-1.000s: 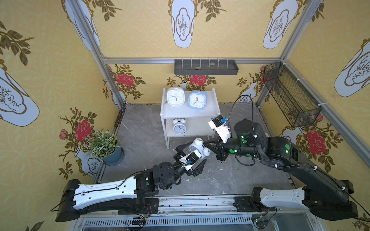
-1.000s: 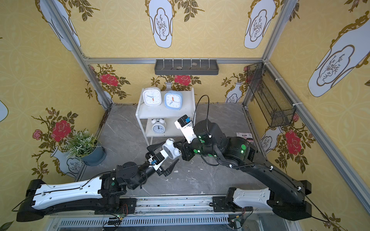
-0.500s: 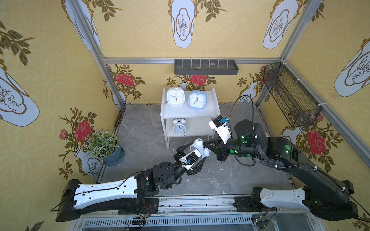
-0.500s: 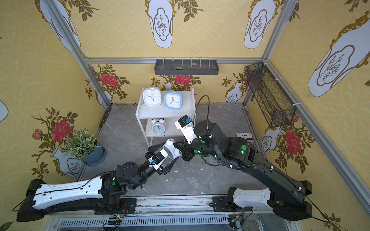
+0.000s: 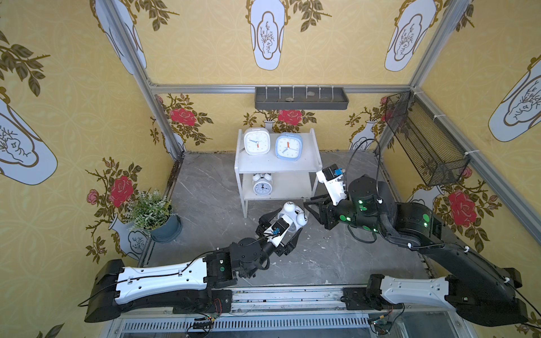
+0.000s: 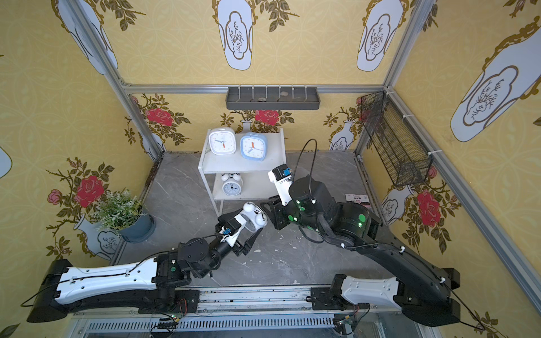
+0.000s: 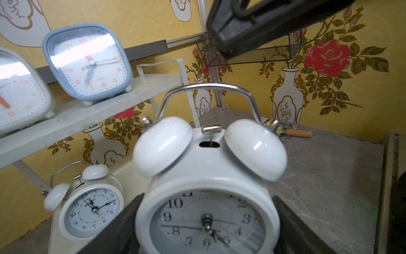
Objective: Place the alarm clocks on the shelf by style
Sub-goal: Place the alarm on the shelf.
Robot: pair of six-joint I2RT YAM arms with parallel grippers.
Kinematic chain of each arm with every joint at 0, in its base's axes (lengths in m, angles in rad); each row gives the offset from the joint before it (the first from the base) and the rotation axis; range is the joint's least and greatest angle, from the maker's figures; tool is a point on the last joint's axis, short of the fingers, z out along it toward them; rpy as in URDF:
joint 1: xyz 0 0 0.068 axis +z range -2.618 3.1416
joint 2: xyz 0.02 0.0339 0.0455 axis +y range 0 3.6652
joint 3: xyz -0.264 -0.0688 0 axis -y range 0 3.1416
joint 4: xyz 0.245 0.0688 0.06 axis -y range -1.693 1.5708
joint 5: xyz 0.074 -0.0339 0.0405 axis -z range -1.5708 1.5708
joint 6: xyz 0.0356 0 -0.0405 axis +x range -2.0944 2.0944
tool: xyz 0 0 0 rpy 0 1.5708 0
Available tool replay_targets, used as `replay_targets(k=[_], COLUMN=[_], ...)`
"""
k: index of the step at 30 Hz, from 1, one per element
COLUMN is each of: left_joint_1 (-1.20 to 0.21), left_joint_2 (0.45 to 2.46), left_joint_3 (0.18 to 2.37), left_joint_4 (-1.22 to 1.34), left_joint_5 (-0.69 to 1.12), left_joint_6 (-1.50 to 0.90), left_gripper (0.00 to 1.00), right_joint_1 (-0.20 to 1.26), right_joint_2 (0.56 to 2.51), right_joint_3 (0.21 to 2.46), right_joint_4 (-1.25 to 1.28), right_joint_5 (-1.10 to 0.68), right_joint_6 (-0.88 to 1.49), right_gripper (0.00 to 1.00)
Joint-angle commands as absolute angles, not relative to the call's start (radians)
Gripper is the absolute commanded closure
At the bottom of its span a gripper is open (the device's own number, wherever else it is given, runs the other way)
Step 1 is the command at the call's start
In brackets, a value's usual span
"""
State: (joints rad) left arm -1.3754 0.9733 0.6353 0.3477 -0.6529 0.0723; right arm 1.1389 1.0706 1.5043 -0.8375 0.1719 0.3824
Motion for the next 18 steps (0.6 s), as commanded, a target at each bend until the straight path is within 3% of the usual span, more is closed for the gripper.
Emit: replay_targets(k=[1,7,18], left_joint_1=[-1.364,-1.293,-1.215], left_joint_2=[1.018,1.150,1.348], left_joint_3=[0.664,0.791,0.941], left_joint_4=[0.410,0.278,0.178], left_joint_5=[-0.791,-0.856,-0.846], left_joint_6=[-0.079,-0.300,-0.491], left_gripper=[0.32,0.31,0.31], right_joint_1=[1.140,1.140,1.141], right_joint_2=[1.035,0.977,0.835], right_joint_3=[1.497,1.477,1.387], right_joint_4=[-0.861,-1.056,-1.095], right_joint_5=[0.393,0.701,0.721], right_joint_6=[0.462,0.673,0.730], right_gripper=[0.55,0.55,0.57])
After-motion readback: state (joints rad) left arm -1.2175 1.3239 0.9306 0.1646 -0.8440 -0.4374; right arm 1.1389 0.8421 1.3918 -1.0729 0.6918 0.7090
